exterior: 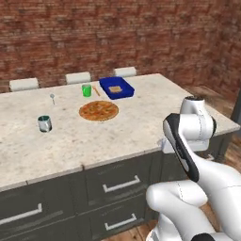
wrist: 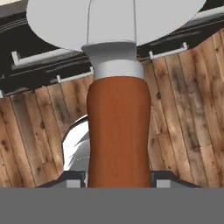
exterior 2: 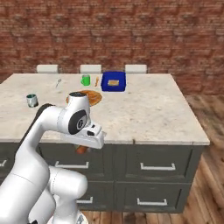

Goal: Take the pizza cutter from the drawer on the right and place it on the dining counter for cutting.

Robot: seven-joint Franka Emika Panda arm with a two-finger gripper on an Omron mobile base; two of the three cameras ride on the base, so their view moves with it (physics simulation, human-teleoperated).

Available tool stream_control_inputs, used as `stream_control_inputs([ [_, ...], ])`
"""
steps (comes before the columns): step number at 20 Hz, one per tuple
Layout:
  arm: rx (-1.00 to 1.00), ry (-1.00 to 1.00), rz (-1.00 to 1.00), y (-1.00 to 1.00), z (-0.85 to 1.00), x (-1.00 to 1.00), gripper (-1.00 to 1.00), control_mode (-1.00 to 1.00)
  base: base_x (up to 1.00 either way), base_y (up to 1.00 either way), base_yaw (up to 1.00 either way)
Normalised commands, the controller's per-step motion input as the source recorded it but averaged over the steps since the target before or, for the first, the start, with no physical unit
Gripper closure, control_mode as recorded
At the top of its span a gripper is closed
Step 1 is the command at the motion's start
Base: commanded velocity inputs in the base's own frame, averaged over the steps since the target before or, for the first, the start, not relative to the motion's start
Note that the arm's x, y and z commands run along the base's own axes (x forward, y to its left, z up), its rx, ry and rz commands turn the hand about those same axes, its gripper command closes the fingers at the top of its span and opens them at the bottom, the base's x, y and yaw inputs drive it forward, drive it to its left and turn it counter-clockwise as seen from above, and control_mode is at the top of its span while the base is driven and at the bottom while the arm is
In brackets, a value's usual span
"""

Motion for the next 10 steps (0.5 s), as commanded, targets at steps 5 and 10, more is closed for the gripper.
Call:
stream_control_inputs([
  [5,0.00,0.00,0.00,0.00,0.00,0.00,1.00,1.00,0.57,0.00,0.45],
  [10,0.00,0.00,0.00,0.00,0.00,0.00,1.00,1.00,0.45,-0.08,0.21],
])
